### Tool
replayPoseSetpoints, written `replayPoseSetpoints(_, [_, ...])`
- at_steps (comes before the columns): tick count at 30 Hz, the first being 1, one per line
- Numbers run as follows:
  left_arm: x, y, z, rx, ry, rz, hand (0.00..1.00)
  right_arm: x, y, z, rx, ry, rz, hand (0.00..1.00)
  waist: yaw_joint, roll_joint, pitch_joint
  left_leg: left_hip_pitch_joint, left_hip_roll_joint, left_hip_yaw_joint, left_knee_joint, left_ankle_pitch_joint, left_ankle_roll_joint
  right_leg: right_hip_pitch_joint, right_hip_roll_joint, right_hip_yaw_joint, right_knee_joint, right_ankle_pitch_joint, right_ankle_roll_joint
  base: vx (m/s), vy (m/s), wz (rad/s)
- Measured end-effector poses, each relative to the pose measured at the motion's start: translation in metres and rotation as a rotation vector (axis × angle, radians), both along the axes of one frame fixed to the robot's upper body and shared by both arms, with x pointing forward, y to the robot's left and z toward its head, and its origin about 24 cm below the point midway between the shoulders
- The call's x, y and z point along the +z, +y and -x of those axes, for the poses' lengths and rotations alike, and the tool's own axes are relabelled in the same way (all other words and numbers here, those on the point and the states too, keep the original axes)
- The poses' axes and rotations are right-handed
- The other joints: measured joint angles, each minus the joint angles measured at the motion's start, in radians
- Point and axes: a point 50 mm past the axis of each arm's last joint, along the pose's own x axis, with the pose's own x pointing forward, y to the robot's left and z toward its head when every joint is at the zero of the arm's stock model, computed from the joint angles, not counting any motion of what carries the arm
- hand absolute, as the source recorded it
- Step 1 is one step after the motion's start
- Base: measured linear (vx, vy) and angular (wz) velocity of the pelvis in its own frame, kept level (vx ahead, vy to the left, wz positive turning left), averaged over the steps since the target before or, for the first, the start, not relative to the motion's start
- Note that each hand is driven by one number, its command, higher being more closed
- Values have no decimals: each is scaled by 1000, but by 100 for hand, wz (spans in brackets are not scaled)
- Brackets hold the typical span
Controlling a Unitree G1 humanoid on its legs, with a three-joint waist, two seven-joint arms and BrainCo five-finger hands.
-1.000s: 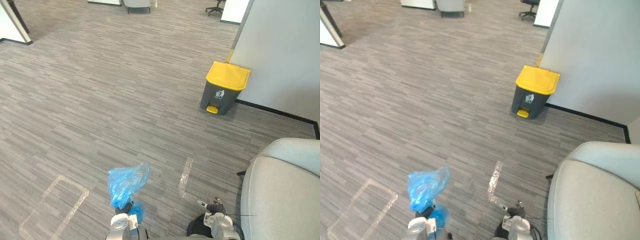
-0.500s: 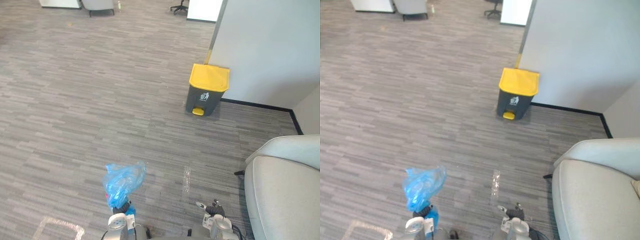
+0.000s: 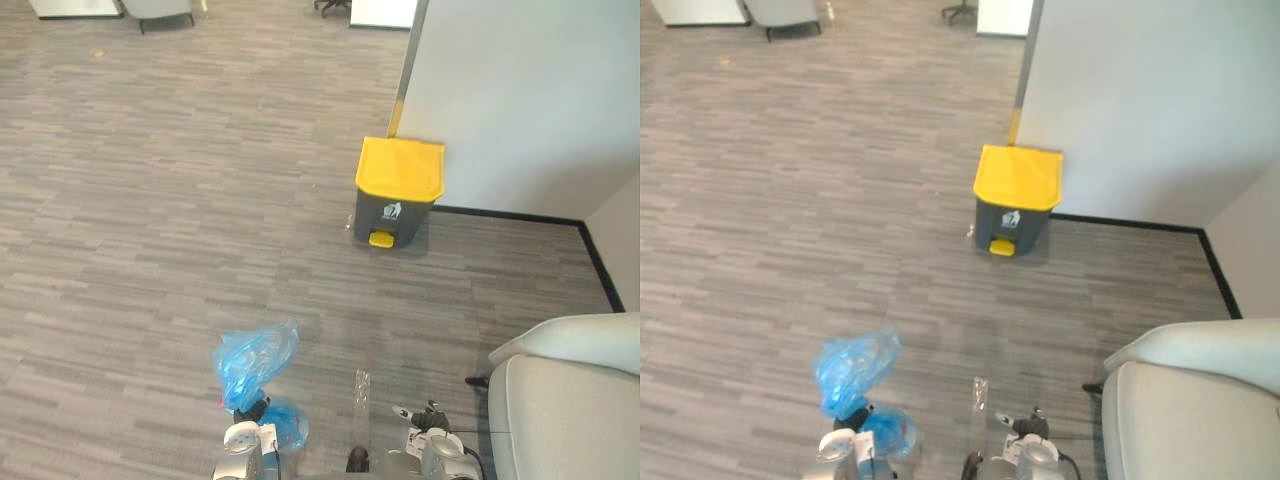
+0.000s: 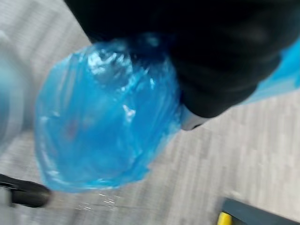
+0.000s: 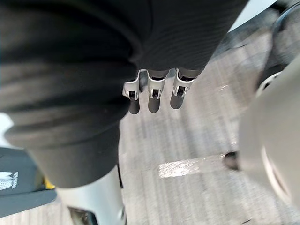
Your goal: Gather rubbish on tea table into small bin, then transfer packed bag to large trash can.
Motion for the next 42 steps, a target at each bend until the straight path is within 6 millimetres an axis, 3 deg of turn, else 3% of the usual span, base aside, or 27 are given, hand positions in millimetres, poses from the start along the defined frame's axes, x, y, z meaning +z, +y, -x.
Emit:
replayPoseSetpoints(2, [4, 1, -5, 4, -28, -4, 100, 2, 0, -4, -3, -13, 3, 0, 12, -9, 6, -57, -16, 18, -181, -5, 18, 46, -19, 26, -32, 1, 3, 396, 140, -56])
replayPoseSetpoints(3, [5, 1, -6, 3, -33, -4, 100, 3, -1, -6, -6, -18, 6, 0, 13, -16, 7, -74, -42, 8, -327, 18, 29, 69, -40, 45, -48, -8, 34, 416, 234, -50])
replayPoseSetpoints(4, [4, 1, -6, 1, -31, -4, 100, 3, -2, -6, -9, -20, 10, 0, 14, -17, 7, -74, -62, -13, -440, 64, 21, 86, -54, 63, -58, -19, 62, 486, 341, -63])
replayPoseSetpoints(5, [3, 0, -3, 2, -23, -2, 100, 3, -6, -3, -19, -14, 22, 0, 18, -12, -3, -68, -84, -46, -517, 203, -1, 93, -60, 92, -67, -42, 103, 493, 352, -48])
replayPoseSetpoints(7, [5, 5, -6, 4, -30, -16, 100, -1, -3, 3, -17, 14, 16, 0, 12, -57, -32, -67, -139, -7, -512, 143, 28, 90, -122, 134, -54, -47, 108, 448, 295, -22])
replayPoseSetpoints(8, [6, 4, -9, 4, -40, -11, 100, 0, -6, 2, -34, 12, 19, 0, 18, -59, -33, -58, -145, 22, -488, 120, 47, 74, -147, 155, -8, -33, 124, 466, 306, -36])
replayPoseSetpoints(10, [6, 3, -9, -2, -37, -12, 100, -1, -6, 5, -27, 16, 19, 0, 26, -57, -30, 5, -150, 67, -476, 62, 69, 30, -174, 201, 148, -4, 171, 427, 286, -57])
replayPoseSetpoints(12, [4, -1, -6, -33, -26, -12, 100, -2, -8, 10, -29, 25, 25, 0, 20, -40, -18, 120, -161, 88, -519, 20, 84, -133, -192, 252, 546, 102, 209, 393, 217, -26])
replayPoseSetpoints(13, [4, -3, -7, -42, -26, -12, 100, -3, -9, 14, -33, 32, 28, 0, 10, -36, -13, 173, -166, 89, -541, 9, 85, -195, -191, 248, 686, 96, 200, 368, 148, -2])
replayPoseSetpoints(15, [5, -2, -7, -43, -27, -15, 100, 0, -12, 12, -39, 7, 38, 0, -3, -25, -8, 274, -174, 104, -617, 2, 84, -307, -186, 197, 800, 70, 173, 399, 96, -6])
replayPoseSetpoints(18, [6, 0, -14, -50, -36, -21, 100, 4, -15, 6, -56, -23, 43, 0, -10, -27, -4, 376, -176, 111, -697, -17, 67, -424, -181, 48, 682, 32, 140, 423, 13, -6])
replayPoseSetpoints(19, [4, 0, -12, -51, -22, -21, 100, 4, -16, 5, -69, -26, 41, 0, -17, -27, -4, 425, -176, 117, -731, -19, 64, -436, -169, -16, 540, 35, 129, 363, -39, 3])
replayPoseSetpoints(21, [1, 3, -8, -56, 2, -28, 100, 4, -17, 3, -74, -29, 37, 0, -37, -32, -5, 486, -185, 100, -789, -19, 63, -429, -124, -60, 248, 114, 104, 526, -104, 30])
replayPoseSetpoints(22, [0, 5, -7, -56, 11, -32, 100, 2, -16, 5, -78, -16, 31, 0, -48, -45, 1, 519, -199, 73, -807, -19, 62, -411, -107, -35, 162, 219, 25, 613, -145, 40])
replayPoseSetpoints(23, [-2, 3, -5, -58, 25, -25, 100, 3, -21, 1, -73, -20, 44, 0, -53, -18, 5, 537, -179, 45, -806, -19, 56, -393, -89, -40, 178, 206, -1, 640, -177, 19])
replayPoseSetpoints(25, [-4, -5, -4, -63, 29, -8, 100, 5, -26, -2, -75, -26, 54, 0, -46, 23, 4, 486, -136, -1, -664, -8, 38, -381, -65, -58, 195, 135, -14, 463, -150, -2])
replayPoseSetpoints(26, [-3, -5, -4, -64, 27, -9, 100, 6, -26, -3, -73, -31, 54, 0, -48, 29, 5, 446, -120, -16, -563, 3, 19, -365, -56, -62, 194, 117, -14, 525, -188, 0])
replayPoseSetpoints(27, [-3, -5, -5, -64, 23, -8, 100, 5, -23, -3, -62, -25, 51, 0, -48, 32, 7, 368, -93, -42, -376, 50, -34, -323, -39, -62, 176, 96, -21, 510, -176, -4])
replayPoseSetpoints(28, [-2, -6, -6, -64, 18, -6, 100, 4, -21, -2, -53, -21, 48, 0, -47, 34, 10, 313, -72, -63, -235, 93, -57, -285, -26, -58, 148, 86, -26, 498, -113, -19])
replayPoseSetpoints(30, [-1, -9, -4, -57, 8, 3, 100, 4, -13, -3, -22, -17, 39, 0, -32, 27, 18, 187, -32, -59, 28, 82, -46, -163, 6, -30, 79, 71, -35, 461, -34, -37])
replayPoseSetpoints(32, [1, -8, -4, -54, -3, 4, 100, 4, -7, -4, -7, -19, 27, 0, -25, 9, 21, 103, -28, -27, 13, 34, -7, -83, 7, 4, 20, 66, -32, 468, 8, -48])
replayPoseSetpoints(35, [3, -7, -7, -47, -19, 1, 100, 4, -4, -4, -16, -18, 20, 0, 6, 3, 24, 47, -45, -21, -306, 2, 7, -30, -7, 75, 2, 61, -19, 385, 119, -77])
replayPoseSetpoints(36, [3, -7, -6, -41, -18, 1, 100, 4, -3, -5, -17, -20, 21, 0, 6, 3, 23, 40, -65, -48, -427, 30, 7, -19, -19, 93, 5, 43, 12, 329, 225, -68])
replayPoseSetpoints(37, [2, -9, -6, -45, -15, 6, 100, 4, -5, -4, -21, -21, 26, 0, 5, 17, 14, 41, -80, -82, -554, 114, 1, -15, -17, 112, 10, 28, 46, 300, 247, -62])
replayPoseSetpoints(38, [0, -6, -2, -37, 1, 2, 100, 1, -8, 3, -24, 6, 29, 0, 6, 4, 3, 50, -103, -92, -561, 175, -3, -14, -31, 151, 23, 2, 86, 351, 285, -42])
replayPoseSetpoints(40, [0, -4, -4, -30, -1, -3, 100, -2, -6, 9, -24, 26, 23, 0, 3, -29, -17, 85, -143, -38, -598, 154, 23, -17, -89, 181, 42, -12, 110, 278, 232, -44])
replayPoseSetpoints(42, [-2, -6, 0, -30, 15, 3, 100, -2, -6, 10, -26, 27, 22, 0, 7, -31, -19, 138, -160, 25, -623, 127, 48, -36, -121, 204, 98, 5, 137, 239, 248, -74])
